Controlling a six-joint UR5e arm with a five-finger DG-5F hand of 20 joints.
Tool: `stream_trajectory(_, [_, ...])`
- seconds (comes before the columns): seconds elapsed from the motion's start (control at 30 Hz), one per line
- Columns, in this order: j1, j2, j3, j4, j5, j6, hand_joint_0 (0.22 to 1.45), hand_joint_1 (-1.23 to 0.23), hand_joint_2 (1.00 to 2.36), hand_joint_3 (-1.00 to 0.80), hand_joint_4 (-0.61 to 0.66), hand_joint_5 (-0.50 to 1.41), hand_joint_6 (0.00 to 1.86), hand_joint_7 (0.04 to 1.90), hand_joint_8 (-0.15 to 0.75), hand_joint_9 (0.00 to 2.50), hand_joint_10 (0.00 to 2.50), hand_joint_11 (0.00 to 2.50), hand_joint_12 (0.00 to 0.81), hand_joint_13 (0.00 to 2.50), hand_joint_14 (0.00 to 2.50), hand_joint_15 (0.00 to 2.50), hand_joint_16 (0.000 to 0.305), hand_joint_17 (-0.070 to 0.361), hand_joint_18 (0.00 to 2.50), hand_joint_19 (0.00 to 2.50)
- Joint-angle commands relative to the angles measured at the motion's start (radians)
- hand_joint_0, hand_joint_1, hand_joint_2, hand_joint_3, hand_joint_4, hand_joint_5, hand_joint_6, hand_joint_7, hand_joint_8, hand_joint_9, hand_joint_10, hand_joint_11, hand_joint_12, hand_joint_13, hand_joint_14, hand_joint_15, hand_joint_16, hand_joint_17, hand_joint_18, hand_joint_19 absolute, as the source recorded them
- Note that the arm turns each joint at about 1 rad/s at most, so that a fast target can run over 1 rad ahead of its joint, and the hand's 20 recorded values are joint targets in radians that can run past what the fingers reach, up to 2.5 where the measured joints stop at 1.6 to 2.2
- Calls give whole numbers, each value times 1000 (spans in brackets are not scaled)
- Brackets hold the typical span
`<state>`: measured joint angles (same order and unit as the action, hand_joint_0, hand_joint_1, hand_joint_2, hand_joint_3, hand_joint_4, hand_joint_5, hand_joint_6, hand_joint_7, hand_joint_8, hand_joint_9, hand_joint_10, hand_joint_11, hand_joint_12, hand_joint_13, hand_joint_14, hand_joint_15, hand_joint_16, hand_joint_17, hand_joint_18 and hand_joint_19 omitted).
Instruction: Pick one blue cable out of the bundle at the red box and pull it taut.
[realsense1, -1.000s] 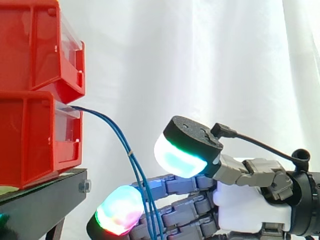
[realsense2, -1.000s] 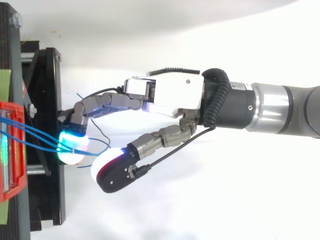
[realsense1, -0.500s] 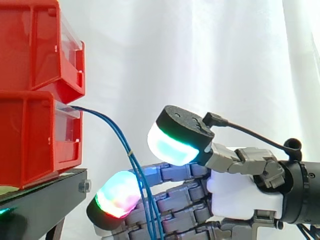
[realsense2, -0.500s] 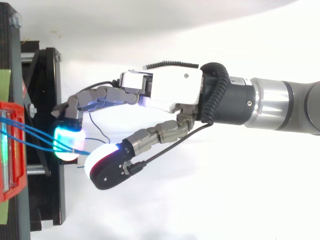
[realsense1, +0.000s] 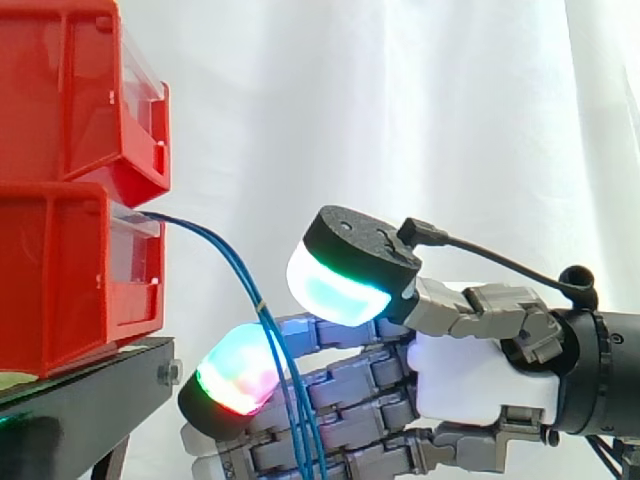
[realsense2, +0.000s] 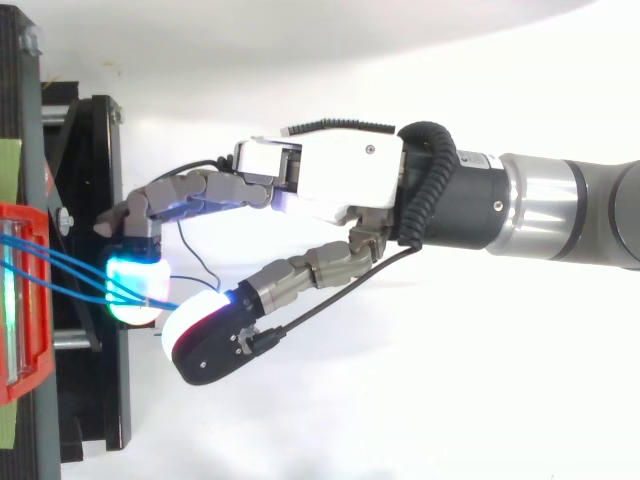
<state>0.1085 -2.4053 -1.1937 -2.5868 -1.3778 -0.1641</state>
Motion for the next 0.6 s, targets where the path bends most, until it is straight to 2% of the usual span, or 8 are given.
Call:
stream_trajectory(0.0, [0, 0, 8, -4, -1, -2, 593, -663, 1006, -429, 210, -155, 584, 1124, 296, 356, 3, 133, 393, 285, 5, 176, 55, 125, 304, 185])
stream_trajectory(0.57, [0, 0, 25, -7, -1, -5, 610, -678, 1014, -326, 197, -198, 784, 841, 296, 371, 3, 152, 391, 296, 5, 170, 55, 124, 324, 178])
